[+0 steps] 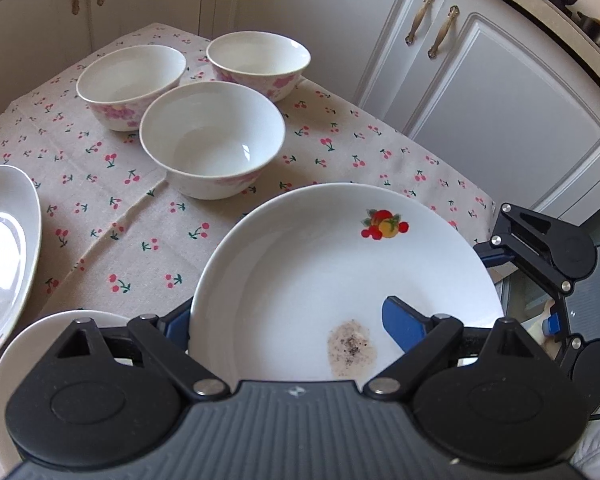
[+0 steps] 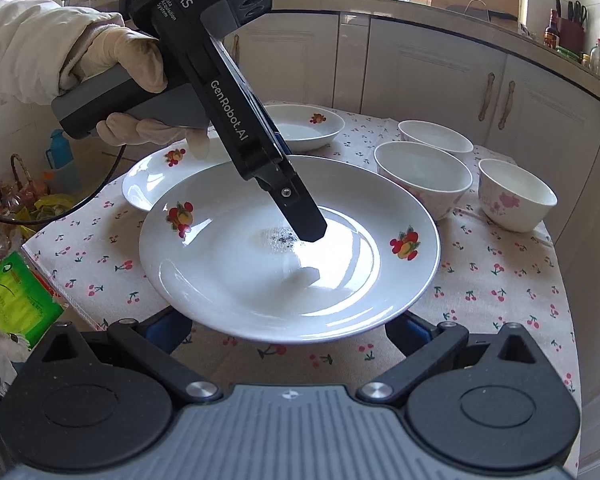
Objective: Organize plates and bowls
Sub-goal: 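Carry the stained plate with the left tool onto another white plate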
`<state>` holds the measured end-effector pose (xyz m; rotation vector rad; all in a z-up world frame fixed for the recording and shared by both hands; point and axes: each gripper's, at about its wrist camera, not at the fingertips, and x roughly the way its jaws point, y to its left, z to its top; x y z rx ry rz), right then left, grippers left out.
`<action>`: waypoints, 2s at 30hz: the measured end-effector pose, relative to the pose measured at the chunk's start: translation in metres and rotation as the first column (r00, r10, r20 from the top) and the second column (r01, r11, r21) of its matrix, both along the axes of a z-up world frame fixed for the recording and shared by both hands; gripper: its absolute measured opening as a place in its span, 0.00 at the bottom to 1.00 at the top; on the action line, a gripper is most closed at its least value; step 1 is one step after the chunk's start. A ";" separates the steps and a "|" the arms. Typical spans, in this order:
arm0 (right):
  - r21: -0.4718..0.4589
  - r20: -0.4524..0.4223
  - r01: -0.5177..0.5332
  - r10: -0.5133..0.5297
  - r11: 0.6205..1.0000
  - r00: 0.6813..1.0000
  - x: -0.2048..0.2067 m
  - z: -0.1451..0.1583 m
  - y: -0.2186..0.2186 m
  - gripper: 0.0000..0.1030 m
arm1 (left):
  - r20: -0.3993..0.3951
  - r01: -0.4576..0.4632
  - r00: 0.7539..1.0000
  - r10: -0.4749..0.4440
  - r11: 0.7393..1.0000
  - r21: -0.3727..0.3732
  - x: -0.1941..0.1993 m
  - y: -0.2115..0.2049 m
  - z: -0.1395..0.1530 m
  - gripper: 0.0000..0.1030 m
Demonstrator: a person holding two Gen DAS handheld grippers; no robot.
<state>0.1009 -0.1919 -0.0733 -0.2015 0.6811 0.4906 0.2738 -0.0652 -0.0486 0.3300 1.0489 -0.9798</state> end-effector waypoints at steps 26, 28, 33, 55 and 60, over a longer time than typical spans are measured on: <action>-0.036 -0.052 -0.225 0.223 0.974 0.973 0.067 0.000 0.091 1.00 | -0.002 -0.263 0.965 0.264 0.963 -0.052 0.026 0.125 -0.006 0.90; -0.045 -0.059 -0.224 0.222 0.973 0.973 0.069 0.000 0.096 1.00 | -0.009 -0.267 0.964 0.267 0.962 -0.052 0.029 0.128 -0.010 0.90; -0.055 -0.068 -0.221 0.217 0.974 0.974 0.072 0.002 0.104 1.00 | -0.028 -0.283 0.959 0.282 0.957 -0.057 0.035 0.135 -0.019 0.90; -0.064 -0.058 -0.208 0.204 0.976 0.977 0.073 0.002 0.112 1.00 | -0.022 -0.272 0.962 0.273 0.961 0.043 0.042 0.135 -0.030 0.90; -0.058 -0.055 -0.207 0.204 0.977 0.977 0.073 0.002 0.113 1.00 | -0.007 -0.264 0.964 0.266 0.961 0.081 0.042 0.133 -0.027 0.90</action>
